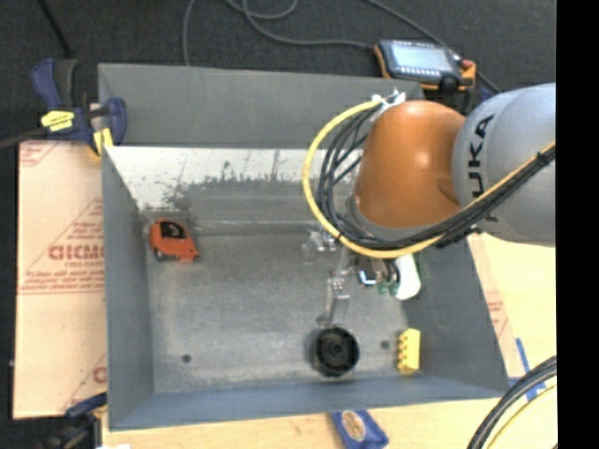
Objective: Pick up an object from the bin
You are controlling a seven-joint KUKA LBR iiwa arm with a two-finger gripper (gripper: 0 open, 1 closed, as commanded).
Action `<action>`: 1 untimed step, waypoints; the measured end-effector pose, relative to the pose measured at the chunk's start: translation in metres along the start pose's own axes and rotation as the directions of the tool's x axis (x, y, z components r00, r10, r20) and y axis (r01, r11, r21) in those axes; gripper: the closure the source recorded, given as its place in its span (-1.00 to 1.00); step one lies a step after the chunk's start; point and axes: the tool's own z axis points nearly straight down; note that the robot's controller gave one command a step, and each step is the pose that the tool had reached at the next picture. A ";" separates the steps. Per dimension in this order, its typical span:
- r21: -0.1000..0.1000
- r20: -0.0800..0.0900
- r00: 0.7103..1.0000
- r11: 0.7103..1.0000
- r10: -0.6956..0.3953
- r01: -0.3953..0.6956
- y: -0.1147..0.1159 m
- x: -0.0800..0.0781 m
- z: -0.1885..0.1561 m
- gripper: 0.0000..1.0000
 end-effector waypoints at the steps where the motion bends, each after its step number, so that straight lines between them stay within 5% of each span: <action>1: 0.000 0.008 1.000 1.000 0.001 -0.001 0.000 -0.001 -0.004 -1.00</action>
Offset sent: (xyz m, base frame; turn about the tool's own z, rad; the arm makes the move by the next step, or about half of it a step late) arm -0.0413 -0.0422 -0.0579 -0.1524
